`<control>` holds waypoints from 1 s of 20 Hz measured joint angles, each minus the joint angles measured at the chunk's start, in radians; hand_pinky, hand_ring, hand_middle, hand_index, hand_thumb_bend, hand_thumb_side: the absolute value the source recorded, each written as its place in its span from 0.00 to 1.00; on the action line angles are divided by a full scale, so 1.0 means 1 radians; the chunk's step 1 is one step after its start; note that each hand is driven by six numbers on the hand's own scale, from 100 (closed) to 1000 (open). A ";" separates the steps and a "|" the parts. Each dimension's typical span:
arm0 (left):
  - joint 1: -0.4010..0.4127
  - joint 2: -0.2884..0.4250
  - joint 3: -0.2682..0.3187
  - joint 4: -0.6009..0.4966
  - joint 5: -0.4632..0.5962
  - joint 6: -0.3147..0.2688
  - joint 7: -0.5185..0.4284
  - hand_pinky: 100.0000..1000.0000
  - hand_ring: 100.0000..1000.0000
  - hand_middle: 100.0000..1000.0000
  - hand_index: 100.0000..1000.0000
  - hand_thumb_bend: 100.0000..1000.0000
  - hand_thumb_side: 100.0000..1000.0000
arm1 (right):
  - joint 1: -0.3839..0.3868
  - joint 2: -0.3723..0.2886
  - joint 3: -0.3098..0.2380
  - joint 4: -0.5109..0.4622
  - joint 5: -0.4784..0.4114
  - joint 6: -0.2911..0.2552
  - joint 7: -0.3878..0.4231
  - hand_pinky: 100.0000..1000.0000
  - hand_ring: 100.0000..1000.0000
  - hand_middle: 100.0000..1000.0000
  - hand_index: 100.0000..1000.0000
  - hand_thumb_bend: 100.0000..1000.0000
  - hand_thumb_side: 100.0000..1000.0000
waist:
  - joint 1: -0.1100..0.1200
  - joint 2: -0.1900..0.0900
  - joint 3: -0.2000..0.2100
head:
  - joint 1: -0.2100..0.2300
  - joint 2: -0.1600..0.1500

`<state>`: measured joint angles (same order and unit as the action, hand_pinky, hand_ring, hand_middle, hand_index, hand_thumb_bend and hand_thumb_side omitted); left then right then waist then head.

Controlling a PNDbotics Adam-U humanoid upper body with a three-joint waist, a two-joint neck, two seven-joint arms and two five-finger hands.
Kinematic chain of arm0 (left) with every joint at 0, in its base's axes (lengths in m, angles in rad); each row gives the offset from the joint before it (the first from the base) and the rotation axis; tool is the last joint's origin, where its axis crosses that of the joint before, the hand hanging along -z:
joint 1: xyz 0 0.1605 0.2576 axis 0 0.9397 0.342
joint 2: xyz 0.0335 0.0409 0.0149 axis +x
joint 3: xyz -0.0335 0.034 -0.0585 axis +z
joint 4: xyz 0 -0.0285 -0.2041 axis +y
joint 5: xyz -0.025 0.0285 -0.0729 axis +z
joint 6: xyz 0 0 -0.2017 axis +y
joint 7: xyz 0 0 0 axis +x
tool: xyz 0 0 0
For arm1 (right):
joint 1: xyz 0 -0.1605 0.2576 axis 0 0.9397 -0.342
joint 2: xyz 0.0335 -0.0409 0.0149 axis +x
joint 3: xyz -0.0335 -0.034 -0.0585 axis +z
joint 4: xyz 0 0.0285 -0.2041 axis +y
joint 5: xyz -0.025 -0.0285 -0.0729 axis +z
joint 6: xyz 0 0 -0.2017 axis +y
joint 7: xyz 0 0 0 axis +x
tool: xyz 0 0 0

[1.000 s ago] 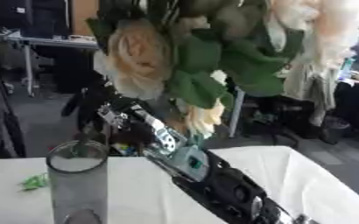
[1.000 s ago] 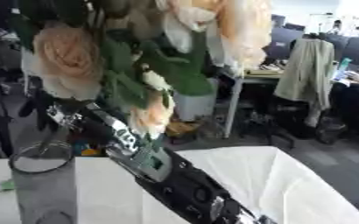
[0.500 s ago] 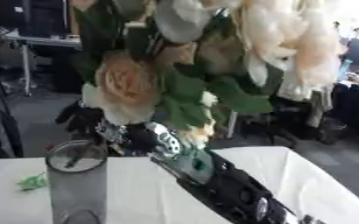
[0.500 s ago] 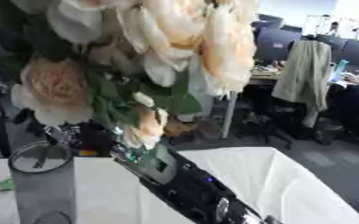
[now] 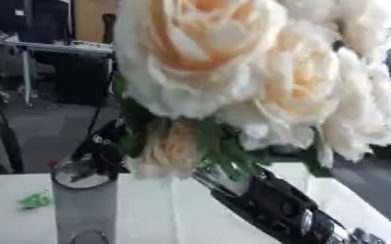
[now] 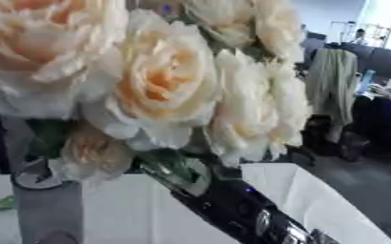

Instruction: Arrange flowers into the vase.

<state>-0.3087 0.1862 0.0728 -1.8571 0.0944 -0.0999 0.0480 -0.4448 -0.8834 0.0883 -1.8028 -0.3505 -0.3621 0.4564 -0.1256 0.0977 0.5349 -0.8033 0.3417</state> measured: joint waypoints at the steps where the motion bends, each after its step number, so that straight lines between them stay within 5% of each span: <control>1: 0.000 0.000 0.000 0.001 0.000 0.001 -0.001 0.70 0.62 0.58 0.68 0.98 0.84 | 0.002 -0.004 -0.003 0.000 -0.008 0.001 0.008 0.59 0.76 0.39 0.35 0.00 0.86 | 0.000 0.000 0.000 | 0.000 0.000; 15: 0.000 0.000 0.000 0.005 -0.007 0.002 -0.005 0.70 0.61 0.58 0.68 0.98 0.84 | 0.005 -0.019 -0.015 0.013 -0.065 0.011 0.060 0.59 0.77 0.39 0.35 0.00 0.97 | -0.006 0.000 0.000 | 0.000 0.000; 20: 0.000 0.005 0.000 0.005 -0.007 0.003 -0.009 0.70 0.61 0.58 0.68 0.98 0.84 | 0.009 -0.033 -0.008 0.043 -0.085 0.039 0.137 0.68 0.87 0.53 0.48 0.00 1.00 | -0.019 -0.007 0.006 | 0.000 0.000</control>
<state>-0.3082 0.1915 0.0729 -1.8519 0.0873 -0.0964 0.0395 -0.4357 -0.9169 0.0799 -1.7596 -0.4354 -0.3234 0.5939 -0.1441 0.0903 0.5409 -0.8028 0.3420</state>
